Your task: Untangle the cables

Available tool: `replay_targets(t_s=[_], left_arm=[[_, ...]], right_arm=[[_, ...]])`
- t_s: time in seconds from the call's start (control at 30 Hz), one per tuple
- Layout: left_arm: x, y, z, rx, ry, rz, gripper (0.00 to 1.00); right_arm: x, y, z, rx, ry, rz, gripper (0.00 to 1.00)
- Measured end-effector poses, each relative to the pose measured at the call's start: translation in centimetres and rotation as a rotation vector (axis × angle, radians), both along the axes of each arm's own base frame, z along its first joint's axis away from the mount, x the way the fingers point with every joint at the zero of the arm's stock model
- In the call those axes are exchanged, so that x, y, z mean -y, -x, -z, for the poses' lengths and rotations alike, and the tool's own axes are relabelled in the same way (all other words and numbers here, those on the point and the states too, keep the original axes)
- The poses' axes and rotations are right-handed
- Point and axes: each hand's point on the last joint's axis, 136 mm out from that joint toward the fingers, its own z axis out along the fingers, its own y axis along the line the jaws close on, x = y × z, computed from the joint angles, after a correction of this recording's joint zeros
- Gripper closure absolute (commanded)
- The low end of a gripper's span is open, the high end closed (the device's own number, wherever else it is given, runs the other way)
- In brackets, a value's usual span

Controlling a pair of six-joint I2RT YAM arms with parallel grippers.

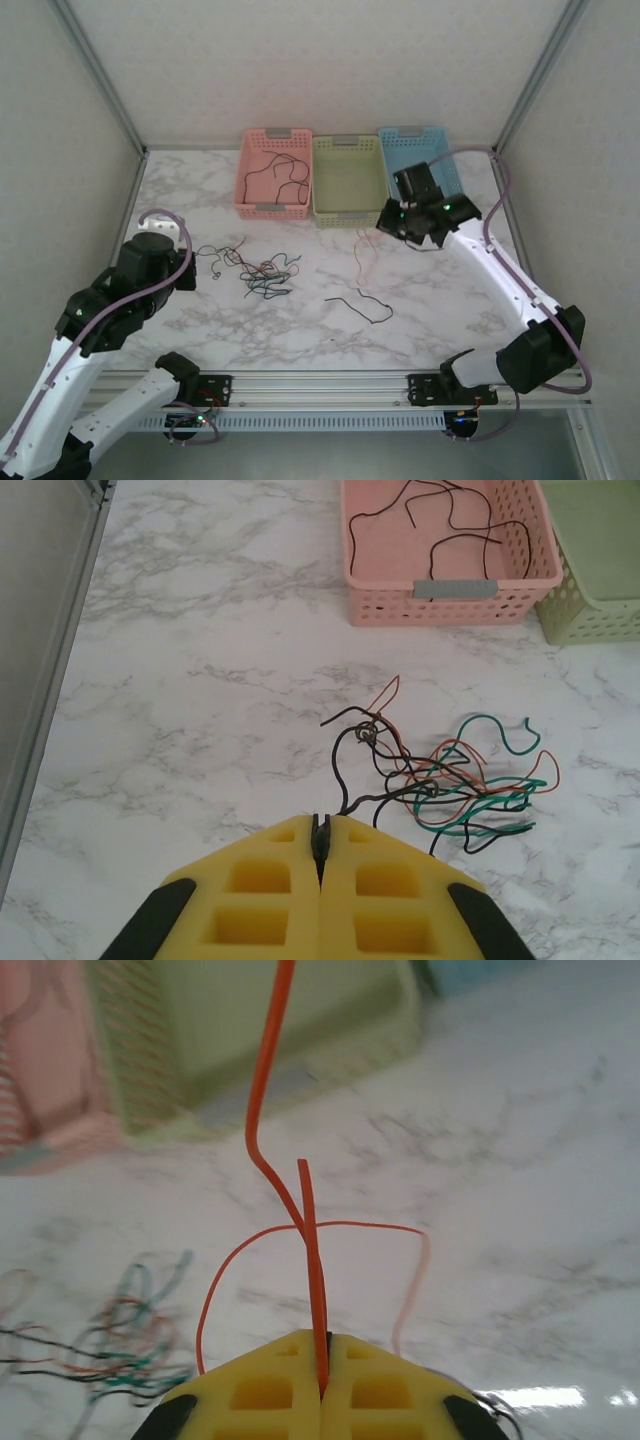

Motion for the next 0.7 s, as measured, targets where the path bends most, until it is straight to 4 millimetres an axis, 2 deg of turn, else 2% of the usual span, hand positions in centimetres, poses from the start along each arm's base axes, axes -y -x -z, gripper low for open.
replay_targets(t_s=[0.13, 0.2, 0.3, 0.37, 0.53, 0.6, 0.7], left_arm=[[0.0, 0.0, 0.2, -0.003, -0.002, 0.0, 1.0], [0.0, 0.0, 0.4, -0.006, -0.003, 0.0, 1.0], [0.1, -0.1, 0.9, -0.017, -0.007, 0.003, 1.0], [0.2, -0.1, 1.2, -0.026, -0.008, 0.007, 1.0], [0.4, -0.1, 1.3, -0.034, -0.004, 0.015, 1.0], [0.5, -0.1, 1.4, -0.035, -0.001, 0.019, 1.0], [0.6, 0.0, 1.5, -0.039, 0.0, 0.023, 1.0]], right_arm=[[-2.9, -2.5, -8.1, 0.165, -0.113, -0.055, 1.0], [-4.4, -3.8, -10.8, 0.214, -0.16, -0.078, 1.0], [-7.2, -6.5, -13.4, 0.259, -0.219, -0.116, 1.0], [-9.1, -8.7, -14.0, 0.281, -0.249, -0.135, 1.0], [-14.0, -14.8, -13.0, 0.299, -0.289, -0.171, 1.0], [-16.1, -17.4, -12.3, 0.319, -0.318, -0.187, 1.0], [-18.0, -19.7, -10.4, 0.324, -0.354, -0.199, 1.0]])
